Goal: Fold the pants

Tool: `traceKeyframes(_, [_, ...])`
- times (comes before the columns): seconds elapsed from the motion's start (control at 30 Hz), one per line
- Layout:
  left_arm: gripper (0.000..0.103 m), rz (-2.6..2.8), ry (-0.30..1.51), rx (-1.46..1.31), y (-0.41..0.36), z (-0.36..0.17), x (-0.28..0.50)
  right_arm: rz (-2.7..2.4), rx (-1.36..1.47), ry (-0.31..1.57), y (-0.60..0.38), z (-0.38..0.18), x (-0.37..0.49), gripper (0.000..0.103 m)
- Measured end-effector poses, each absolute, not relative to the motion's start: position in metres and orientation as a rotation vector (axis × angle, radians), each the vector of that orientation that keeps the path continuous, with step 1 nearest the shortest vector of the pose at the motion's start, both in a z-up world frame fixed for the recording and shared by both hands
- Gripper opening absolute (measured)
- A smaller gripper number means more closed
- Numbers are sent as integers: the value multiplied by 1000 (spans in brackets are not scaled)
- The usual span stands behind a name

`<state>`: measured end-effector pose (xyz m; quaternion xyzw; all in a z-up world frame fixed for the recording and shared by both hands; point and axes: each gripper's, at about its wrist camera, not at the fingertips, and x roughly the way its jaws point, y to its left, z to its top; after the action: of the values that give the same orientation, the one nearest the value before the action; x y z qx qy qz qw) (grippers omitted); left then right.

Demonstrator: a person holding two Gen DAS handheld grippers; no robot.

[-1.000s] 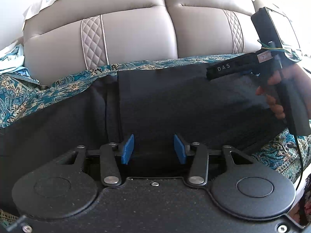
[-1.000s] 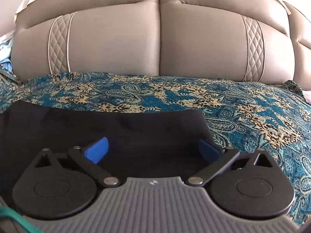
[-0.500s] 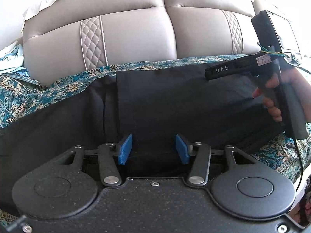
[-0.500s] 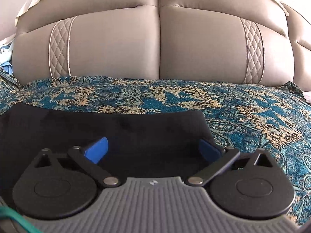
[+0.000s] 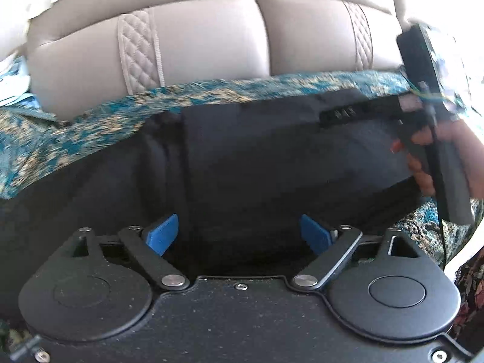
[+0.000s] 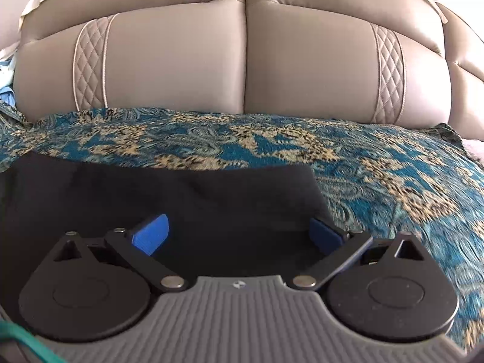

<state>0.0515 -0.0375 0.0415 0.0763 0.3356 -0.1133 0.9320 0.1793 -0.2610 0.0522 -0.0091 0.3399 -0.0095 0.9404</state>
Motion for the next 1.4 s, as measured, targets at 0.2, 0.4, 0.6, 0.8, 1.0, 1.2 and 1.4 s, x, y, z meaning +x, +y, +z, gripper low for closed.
traceKeyframes(0.2, [90,-104,675,49,25,45,30,88,-12,588,-226,57,125,103])
traceKeyframes(0.4, [91,71,648,-144,104,47,19,215,-43,532,-171,48,87,103])
traceKeyframes(0.6, [91,206,637,-203,149,49,17,283,-34,540,-137,35,75,103])
traceKeyframes(0.8, [92,241,637,-212,162,44,21,268,-73,497,-131,29,70,103])
traceKeyframes(1.0, [94,251,628,-212,164,39,27,271,-73,487,-132,27,69,103])
traceKeyframes(1.2, [103,289,450,-346,179,38,1,270,-71,480,-133,26,67,103])
traceKeyframes(1.4, [103,315,469,-380,196,26,-7,266,-68,469,-133,24,65,103])
